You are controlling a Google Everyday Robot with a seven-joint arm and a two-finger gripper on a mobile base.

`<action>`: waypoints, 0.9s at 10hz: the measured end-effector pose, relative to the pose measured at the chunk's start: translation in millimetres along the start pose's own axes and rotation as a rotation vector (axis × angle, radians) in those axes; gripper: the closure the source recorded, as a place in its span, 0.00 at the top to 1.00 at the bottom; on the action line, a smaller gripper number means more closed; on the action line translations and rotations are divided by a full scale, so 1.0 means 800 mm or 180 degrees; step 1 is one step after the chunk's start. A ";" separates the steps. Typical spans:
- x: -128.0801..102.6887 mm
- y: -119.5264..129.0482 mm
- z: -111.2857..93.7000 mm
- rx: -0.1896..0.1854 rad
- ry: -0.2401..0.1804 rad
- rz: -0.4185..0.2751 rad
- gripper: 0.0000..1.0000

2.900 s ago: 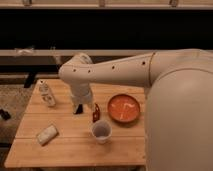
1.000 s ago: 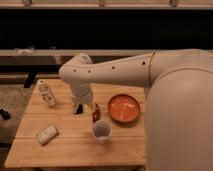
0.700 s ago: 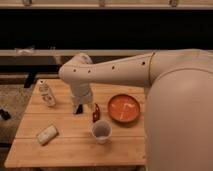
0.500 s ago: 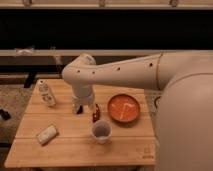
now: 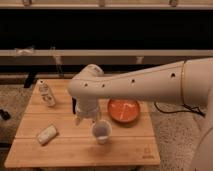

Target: Pick up the ceramic cup

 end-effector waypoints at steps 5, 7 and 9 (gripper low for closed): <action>0.006 -0.002 0.053 0.0010 0.0103 0.0071 0.65; 0.004 -0.009 0.076 0.0005 0.0092 0.0082 0.65; 0.000 -0.017 0.087 0.0035 0.0048 0.0080 0.65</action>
